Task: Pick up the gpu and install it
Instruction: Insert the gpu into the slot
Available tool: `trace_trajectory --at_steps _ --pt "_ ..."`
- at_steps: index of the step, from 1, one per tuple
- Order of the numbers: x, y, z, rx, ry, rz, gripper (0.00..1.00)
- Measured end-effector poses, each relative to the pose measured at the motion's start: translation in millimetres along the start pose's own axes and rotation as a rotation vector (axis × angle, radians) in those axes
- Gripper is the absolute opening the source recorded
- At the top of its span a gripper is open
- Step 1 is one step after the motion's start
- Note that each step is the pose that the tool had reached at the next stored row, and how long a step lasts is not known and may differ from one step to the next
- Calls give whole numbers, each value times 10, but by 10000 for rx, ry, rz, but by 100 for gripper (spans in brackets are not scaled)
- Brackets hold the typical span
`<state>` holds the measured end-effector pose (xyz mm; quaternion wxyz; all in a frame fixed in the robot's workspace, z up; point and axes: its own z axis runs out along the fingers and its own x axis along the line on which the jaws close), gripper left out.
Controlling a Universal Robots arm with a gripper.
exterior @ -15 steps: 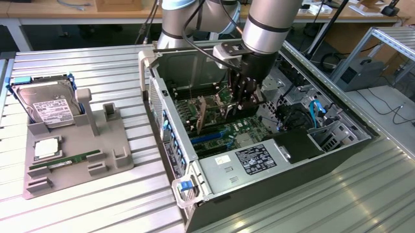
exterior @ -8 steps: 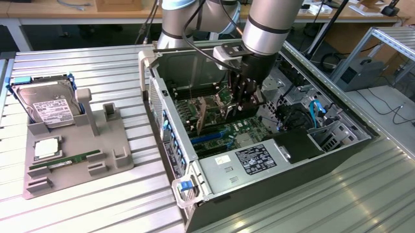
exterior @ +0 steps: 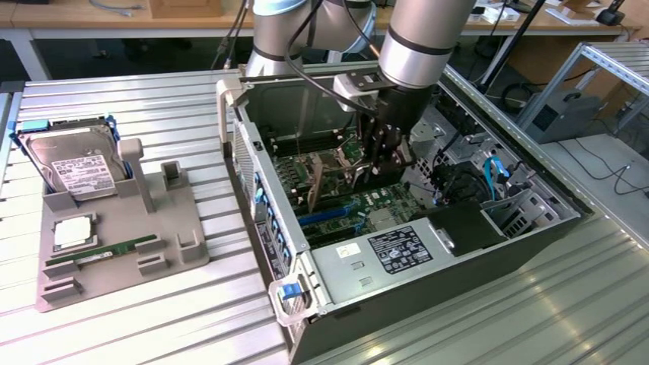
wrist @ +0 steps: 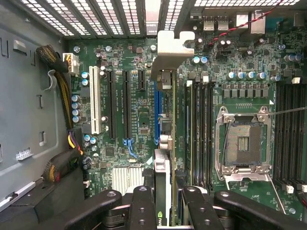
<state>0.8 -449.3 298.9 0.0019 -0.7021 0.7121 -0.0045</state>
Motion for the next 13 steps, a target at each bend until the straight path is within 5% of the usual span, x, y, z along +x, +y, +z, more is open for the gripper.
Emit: trace_trajectory --at_steps 13 --pt "17 0 22 0 1 0 27"
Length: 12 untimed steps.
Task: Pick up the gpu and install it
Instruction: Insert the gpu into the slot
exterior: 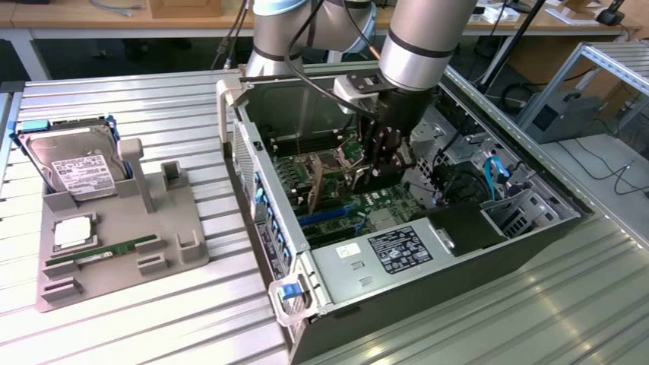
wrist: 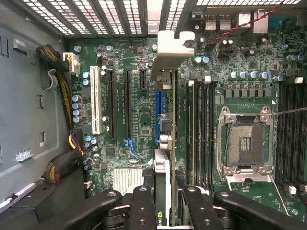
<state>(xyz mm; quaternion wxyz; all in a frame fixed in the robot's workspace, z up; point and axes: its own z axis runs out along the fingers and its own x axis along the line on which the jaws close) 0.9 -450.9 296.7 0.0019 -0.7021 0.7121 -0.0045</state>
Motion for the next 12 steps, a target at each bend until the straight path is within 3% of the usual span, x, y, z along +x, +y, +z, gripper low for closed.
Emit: trace_trajectory --at_steps 12 --pt "18 36 29 1 -2 0 27"
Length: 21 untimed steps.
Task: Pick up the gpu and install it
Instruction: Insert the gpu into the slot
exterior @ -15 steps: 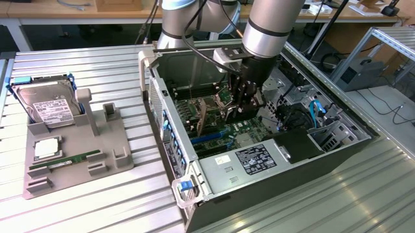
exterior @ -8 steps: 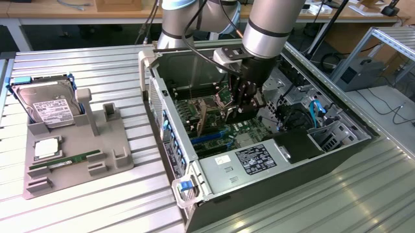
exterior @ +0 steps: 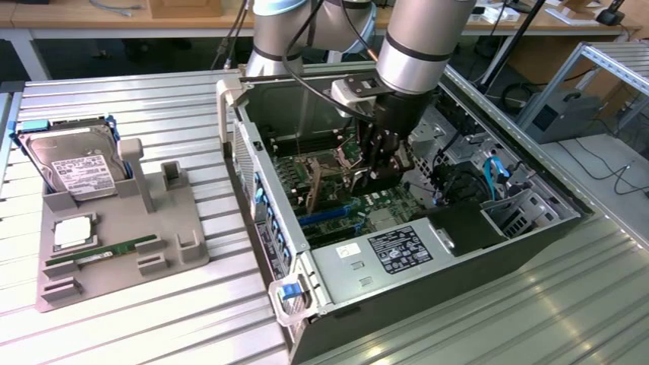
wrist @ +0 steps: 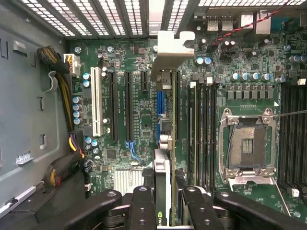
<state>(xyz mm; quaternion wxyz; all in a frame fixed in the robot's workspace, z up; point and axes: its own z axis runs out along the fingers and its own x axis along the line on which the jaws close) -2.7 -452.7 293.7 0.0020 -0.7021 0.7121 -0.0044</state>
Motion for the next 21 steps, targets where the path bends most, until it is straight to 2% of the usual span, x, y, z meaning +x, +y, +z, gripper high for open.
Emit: trace_trajectory --at_steps 2,9,15,18,21 --pt "10 30 3 0 0 0 27" --pt "60 262 6 9 1 0 27" --pt "82 308 44 9 1 20 27" --pt "87 377 52 10 -4 43 27" --pt "88 402 66 10 -8 45 27"
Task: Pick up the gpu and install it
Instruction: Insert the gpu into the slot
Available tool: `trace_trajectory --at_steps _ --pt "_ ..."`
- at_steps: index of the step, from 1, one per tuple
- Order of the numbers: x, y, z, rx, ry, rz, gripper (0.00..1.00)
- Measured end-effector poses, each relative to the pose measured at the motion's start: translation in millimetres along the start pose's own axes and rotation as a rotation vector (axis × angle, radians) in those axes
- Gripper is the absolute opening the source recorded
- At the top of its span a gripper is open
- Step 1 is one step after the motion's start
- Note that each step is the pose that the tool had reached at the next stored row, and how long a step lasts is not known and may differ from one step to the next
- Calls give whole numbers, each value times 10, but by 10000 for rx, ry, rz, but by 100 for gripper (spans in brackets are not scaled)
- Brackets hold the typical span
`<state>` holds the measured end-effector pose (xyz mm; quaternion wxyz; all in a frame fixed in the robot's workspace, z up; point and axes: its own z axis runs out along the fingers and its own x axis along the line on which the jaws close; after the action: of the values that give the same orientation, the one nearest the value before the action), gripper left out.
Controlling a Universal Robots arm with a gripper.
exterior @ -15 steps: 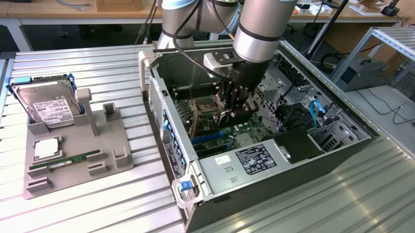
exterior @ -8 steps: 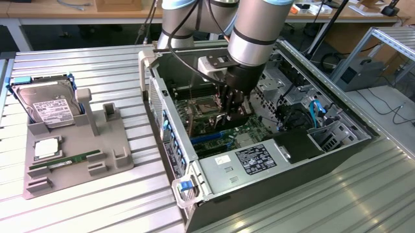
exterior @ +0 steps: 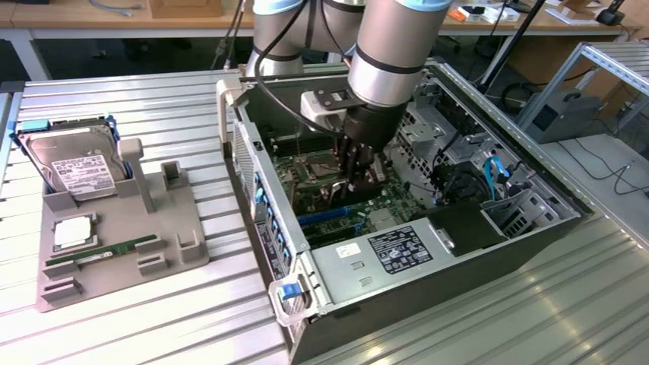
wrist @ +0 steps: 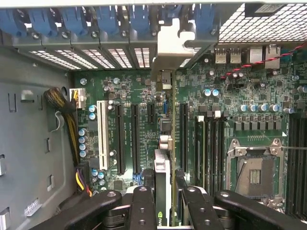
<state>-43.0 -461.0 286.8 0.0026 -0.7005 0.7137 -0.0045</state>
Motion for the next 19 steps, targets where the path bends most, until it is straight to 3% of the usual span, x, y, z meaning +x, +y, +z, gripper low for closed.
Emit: trace_trajectory --at_steps 11,14,19 --pt "-39 104 56 1 2 128 27" --pt "-38 194 79 1 4 160 27" --pt "-38 198 87 1 4 162 27"
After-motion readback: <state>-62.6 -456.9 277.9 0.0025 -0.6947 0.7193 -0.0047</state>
